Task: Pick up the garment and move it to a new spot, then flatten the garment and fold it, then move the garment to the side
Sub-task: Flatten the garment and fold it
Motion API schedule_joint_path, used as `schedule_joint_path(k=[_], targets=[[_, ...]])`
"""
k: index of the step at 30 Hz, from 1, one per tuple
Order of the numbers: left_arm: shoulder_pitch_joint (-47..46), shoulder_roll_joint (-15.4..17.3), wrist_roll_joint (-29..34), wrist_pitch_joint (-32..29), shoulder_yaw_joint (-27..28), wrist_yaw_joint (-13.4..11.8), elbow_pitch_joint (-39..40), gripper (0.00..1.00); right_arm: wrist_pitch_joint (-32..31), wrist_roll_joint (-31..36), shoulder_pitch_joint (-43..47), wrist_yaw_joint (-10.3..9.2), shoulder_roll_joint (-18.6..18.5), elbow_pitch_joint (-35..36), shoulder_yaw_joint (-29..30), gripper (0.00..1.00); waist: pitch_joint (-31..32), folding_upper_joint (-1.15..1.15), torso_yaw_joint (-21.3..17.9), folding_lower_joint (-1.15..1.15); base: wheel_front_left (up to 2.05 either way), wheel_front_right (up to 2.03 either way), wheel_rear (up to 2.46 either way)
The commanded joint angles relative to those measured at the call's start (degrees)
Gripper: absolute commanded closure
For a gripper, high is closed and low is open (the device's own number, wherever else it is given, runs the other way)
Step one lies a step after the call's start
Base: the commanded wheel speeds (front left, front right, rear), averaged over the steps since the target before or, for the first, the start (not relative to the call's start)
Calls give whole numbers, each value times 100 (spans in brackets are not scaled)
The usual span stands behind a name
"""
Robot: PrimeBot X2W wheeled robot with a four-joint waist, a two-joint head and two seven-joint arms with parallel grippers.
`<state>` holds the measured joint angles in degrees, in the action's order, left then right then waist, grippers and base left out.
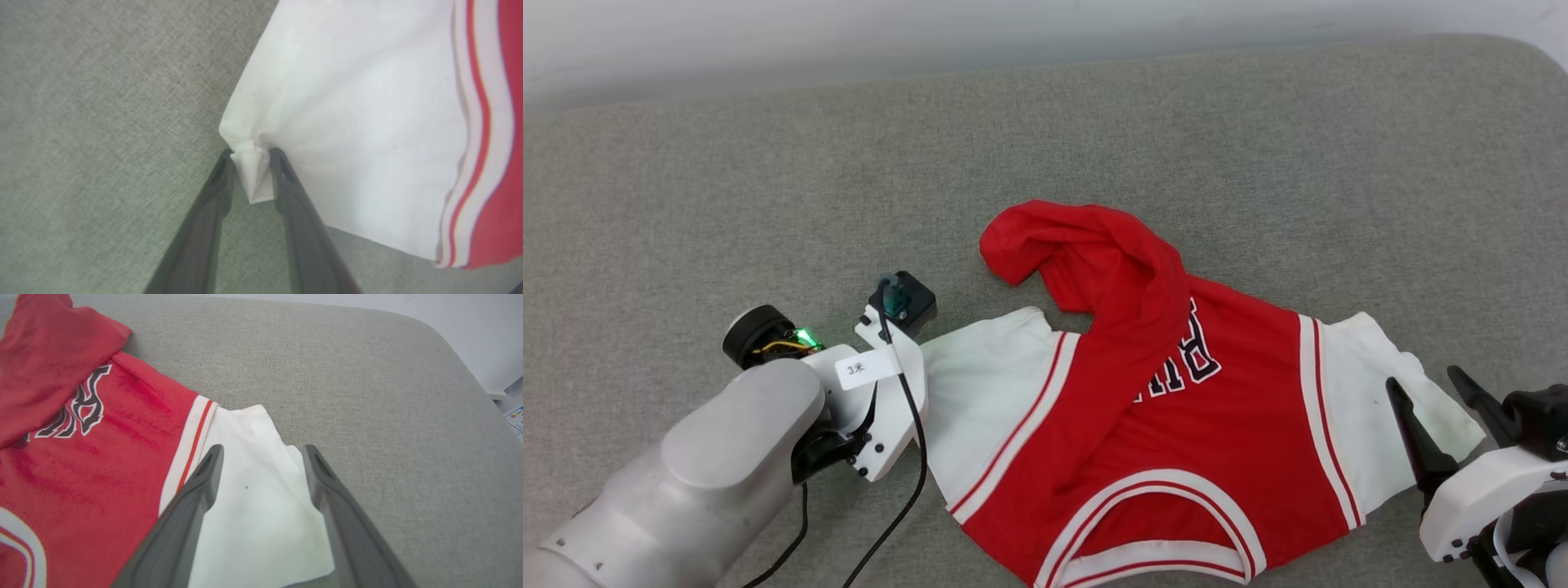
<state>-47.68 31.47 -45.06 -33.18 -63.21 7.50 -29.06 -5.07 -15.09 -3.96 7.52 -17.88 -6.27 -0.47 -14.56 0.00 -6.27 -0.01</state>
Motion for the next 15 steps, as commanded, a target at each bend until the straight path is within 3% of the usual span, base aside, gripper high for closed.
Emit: schedule_joint_path(k=[1, 7, 15], targets=[[307, -25, -49, 20, -203, -16, -190, 100, 35, -17, -56, -6, -34, -11, 10, 0, 57, 0, 14, 1, 0, 0, 0], [349, 158, -360, 1056, 254, -74, -197, 100, -60, -52, -20, -6, -317, 71, 50, 0, 376, 0, 82, 1, 0, 0, 0], [959, 488, -676, 2153, 845, -622, 324, 100, -704, -302, -12, -6, -1026, 372, -29, 0, 771, 0, 263, 1, 0, 0, 0]])
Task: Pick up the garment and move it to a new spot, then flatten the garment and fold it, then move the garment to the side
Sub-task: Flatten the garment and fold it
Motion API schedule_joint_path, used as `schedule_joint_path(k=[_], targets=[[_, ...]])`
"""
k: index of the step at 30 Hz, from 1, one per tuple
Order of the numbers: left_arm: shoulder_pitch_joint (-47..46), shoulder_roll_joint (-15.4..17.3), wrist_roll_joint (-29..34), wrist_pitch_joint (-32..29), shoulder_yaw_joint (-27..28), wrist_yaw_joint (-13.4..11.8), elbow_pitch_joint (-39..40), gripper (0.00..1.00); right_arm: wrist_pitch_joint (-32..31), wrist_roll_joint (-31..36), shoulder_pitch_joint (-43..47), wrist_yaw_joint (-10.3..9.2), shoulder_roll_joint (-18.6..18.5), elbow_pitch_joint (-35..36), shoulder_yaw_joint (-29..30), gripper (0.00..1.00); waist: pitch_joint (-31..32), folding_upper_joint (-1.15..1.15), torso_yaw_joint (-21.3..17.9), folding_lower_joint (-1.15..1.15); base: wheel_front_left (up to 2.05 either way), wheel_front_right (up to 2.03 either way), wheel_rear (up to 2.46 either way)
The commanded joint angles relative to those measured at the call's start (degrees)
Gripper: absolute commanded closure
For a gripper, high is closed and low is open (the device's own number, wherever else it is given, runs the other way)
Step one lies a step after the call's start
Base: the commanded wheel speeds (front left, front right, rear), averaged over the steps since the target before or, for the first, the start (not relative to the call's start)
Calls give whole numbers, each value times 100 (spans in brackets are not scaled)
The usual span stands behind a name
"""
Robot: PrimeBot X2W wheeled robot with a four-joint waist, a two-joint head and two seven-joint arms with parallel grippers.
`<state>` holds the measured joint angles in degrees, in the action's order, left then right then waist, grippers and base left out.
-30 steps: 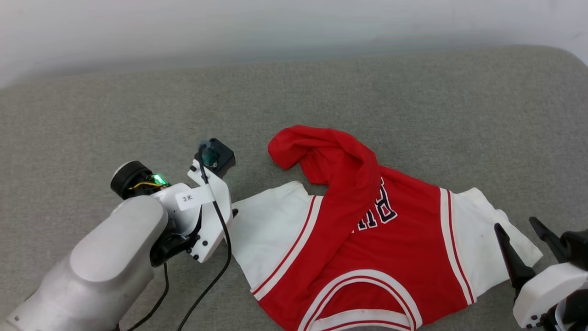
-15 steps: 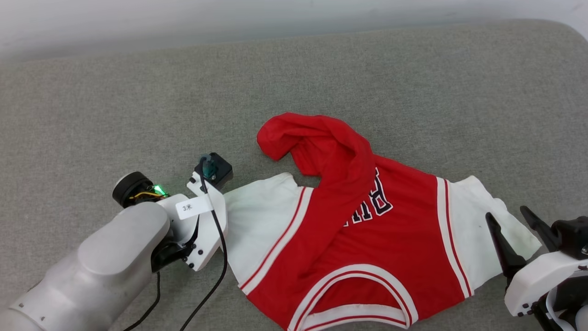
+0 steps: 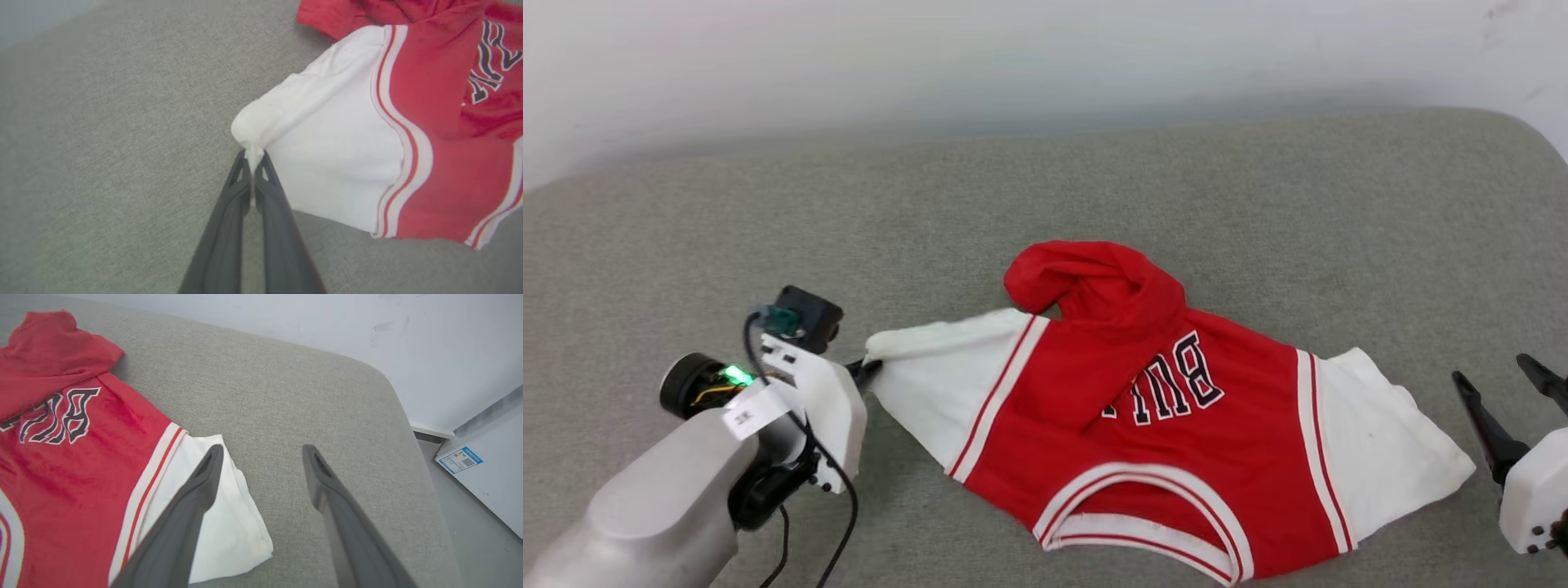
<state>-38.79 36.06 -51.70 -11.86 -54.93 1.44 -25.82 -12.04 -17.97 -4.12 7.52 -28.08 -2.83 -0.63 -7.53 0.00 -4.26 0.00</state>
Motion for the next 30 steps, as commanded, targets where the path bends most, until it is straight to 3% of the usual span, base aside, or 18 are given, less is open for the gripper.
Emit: schedule_joint_path(k=[1, 11, 16, 22, 30], targets=[[175, 79, -61, 123, 95, -111, 127, 100, -165, -105, 15, -6, -110, 56, -52, 0, 107, 0, 92, 0, 0, 0, 0], [1103, 748, -276, 561, 438, -993, 1448, 100, -2087, -1166, 172, -6, -1319, 450, -700, 0, 285, 0, 314, 0, 0, 0, 0], [1394, 989, -288, 609, 511, -1352, 2023, 100, -2820, -1640, 123, -6, -1719, 418, -968, 0, 248, 0, 382, 0, 0, 0, 0], [1488, 1116, -238, 624, 556, -1607, 2478, 100, -3030, -1829, -128, -6, -1672, -2, -1226, 0, 55, 0, 468, 0, 0, 0, 0], [1242, 1065, -97, 590, 555, -1695, 2679, 100, -2708, -1917, -596, -5, -1307, -958, -1644, 0, -312, 0, 605, 0, 0, 0, 0]])
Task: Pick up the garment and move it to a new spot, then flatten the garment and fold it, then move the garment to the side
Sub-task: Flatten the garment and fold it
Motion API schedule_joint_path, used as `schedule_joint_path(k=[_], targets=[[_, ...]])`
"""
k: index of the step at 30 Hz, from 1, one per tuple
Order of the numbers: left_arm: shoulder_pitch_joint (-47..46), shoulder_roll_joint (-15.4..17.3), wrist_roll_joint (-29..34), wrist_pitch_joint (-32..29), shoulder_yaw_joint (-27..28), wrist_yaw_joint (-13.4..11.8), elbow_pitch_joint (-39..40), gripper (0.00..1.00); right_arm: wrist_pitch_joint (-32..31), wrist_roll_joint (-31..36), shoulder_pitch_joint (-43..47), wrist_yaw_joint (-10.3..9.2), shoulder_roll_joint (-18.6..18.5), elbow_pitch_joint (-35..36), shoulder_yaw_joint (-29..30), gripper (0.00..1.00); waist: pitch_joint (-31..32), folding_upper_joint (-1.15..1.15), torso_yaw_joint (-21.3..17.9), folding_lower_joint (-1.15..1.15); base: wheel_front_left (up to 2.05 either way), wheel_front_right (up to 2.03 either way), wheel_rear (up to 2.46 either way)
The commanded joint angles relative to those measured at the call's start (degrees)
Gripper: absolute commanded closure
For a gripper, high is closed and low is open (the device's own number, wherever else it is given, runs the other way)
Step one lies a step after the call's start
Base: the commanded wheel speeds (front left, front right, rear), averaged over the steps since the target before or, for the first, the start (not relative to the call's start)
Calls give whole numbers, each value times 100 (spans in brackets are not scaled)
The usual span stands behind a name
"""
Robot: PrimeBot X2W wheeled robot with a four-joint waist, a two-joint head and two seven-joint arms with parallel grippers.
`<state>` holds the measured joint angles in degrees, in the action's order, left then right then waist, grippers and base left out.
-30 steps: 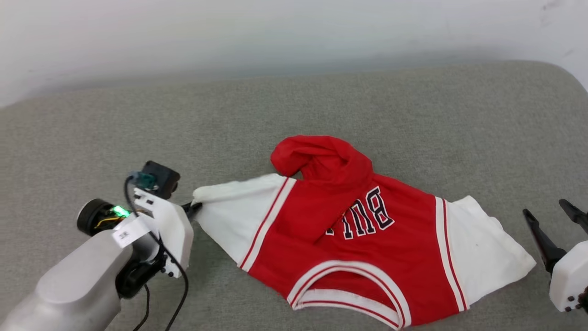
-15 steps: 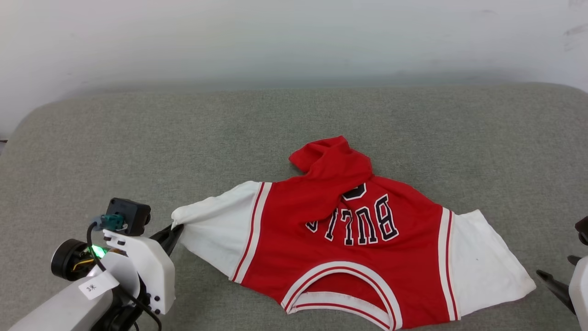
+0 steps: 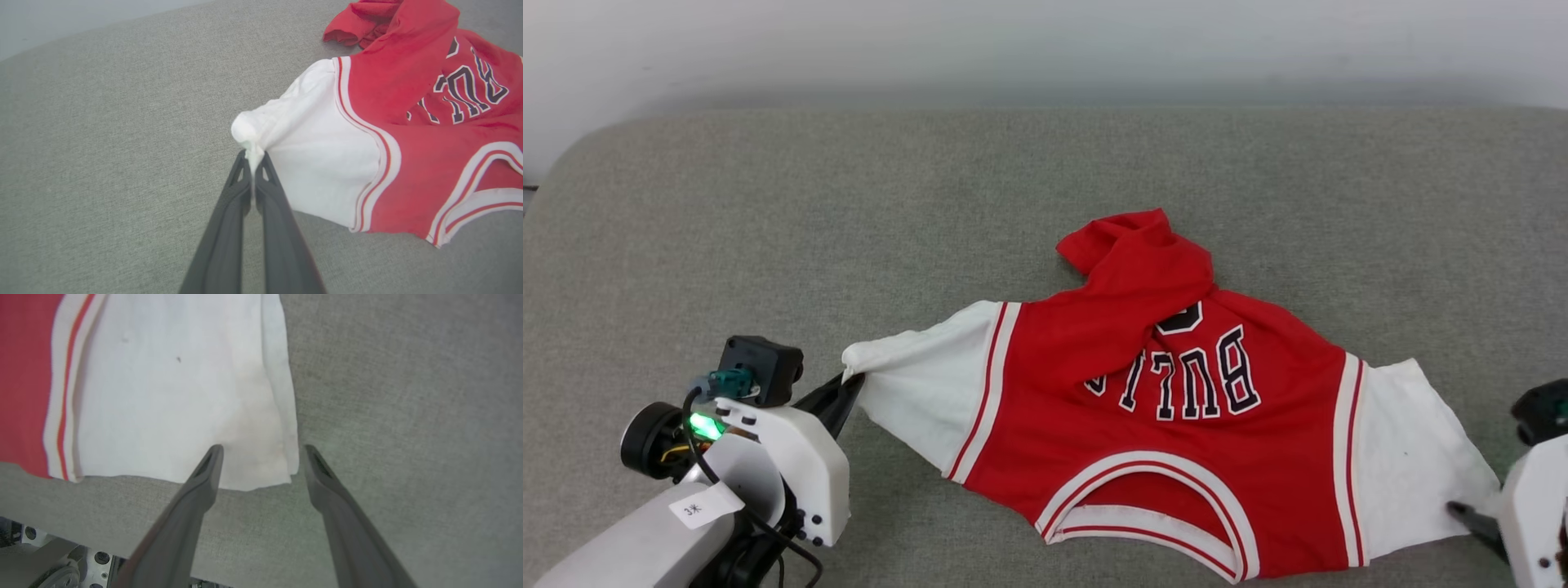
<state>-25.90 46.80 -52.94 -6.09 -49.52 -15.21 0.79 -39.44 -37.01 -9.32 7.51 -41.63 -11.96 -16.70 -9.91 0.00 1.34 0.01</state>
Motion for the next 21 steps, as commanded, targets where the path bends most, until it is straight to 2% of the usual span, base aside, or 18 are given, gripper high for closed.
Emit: schedule_joint_path(k=[1, 6, 11, 12, 16, 21], targets=[[-64, -22, 33, 22, 14, -37, 21, 100, 78, -4, -90, -5, 74, -174, -132, 0, -108, 0, 58, -1, 0, 0, 0], [-119, -79, 69, 57, -3, -26, -7, 100, 242, -116, 18, 5, 274, -743, -863, 0, -189, 0, 91, -1, 0, 0, 0], [-63, -103, 33, 86, -5, -26, -47, 100, 558, -221, -92, 4, 368, -1133, -1134, 0, -163, 0, 54, -1, 0, 0, 0], [-26, -109, 24, 129, -2, -19, -69, 100, 797, -261, -184, -3, 379, -1257, -1205, 98, -130, 0, 30, -1, 0, 0, 0], [61, -150, -18, 246, 19, 0, -94, 100, 1379, -344, -376, -5, 272, -1432, -1223, 100, -9, 0, -3, -1, 0, 0, 0], [214, -154, -110, 471, 114, -13, -33, 100, 2212, -405, -438, -8, 51, -1302, -1005, 100, 255, 0, -26, -1, 0, 0, 0]])
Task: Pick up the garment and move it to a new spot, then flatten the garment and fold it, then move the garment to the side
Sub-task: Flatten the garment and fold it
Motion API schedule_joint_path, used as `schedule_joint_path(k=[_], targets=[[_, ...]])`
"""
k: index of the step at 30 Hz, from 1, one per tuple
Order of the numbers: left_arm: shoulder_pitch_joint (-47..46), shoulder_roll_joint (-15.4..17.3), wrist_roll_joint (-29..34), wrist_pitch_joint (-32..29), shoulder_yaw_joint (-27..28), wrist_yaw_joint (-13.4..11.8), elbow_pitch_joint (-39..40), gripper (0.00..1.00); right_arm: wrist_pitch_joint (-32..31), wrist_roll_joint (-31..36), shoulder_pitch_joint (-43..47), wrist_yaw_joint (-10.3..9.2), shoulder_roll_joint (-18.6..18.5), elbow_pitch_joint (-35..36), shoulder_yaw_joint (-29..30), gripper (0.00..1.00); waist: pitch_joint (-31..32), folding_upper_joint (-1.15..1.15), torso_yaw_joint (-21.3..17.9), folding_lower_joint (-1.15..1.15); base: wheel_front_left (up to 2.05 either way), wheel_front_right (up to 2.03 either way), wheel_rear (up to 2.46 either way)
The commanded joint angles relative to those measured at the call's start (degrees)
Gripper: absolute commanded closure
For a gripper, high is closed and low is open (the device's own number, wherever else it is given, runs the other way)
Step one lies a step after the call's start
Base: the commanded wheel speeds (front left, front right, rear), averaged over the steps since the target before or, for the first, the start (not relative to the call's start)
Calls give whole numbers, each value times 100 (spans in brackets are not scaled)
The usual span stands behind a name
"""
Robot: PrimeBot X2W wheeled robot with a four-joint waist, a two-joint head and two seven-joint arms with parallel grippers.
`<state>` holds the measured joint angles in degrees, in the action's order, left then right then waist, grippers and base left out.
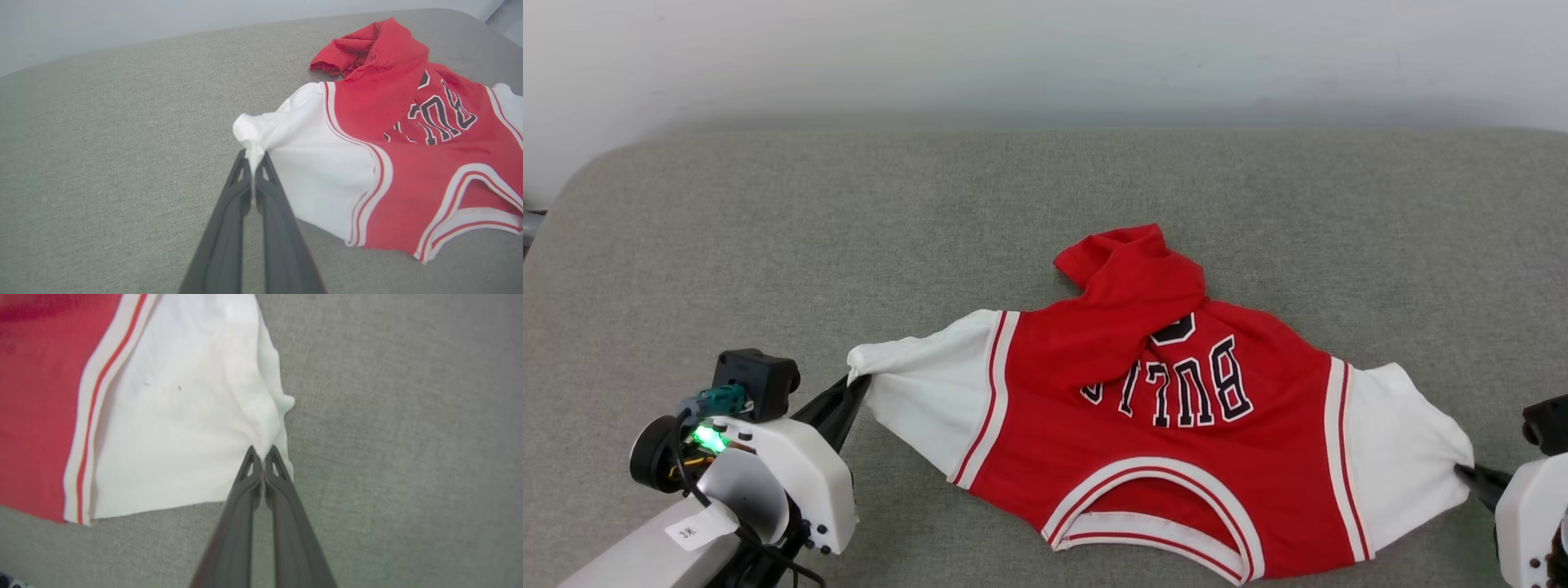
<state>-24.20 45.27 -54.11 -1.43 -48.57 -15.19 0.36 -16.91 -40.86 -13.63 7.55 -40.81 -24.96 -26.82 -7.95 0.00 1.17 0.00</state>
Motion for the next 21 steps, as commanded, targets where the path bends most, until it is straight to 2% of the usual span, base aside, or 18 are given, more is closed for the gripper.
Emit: schedule_joint_path(k=[1, 6, 12, 21], targets=[[82, 10, 7, 67, 39, -25, 23, 100, 119, 8, 20, -12, -65, 45, 79, 100, 127, 0, -17, 0, 0, 0, 0], [238, 96, -74, 328, 197, -97, 243, 100, 539, -22, 234, -10, -72, 485, 538, 100, 432, 0, -98, 0, 0, 0, 0], [17, 220, 12, 569, 449, -213, 708, 100, 684, 153, 401, -10, 1, 1300, 1379, 100, 670, 0, -148, 0, 0, 0, 0], [-930, 187, 361, 640, 800, -194, 1275, 100, 100, 550, 263, -10, 355, 3048, 2686, 100, 811, 0, -116, 0, 0, 0, 0]])
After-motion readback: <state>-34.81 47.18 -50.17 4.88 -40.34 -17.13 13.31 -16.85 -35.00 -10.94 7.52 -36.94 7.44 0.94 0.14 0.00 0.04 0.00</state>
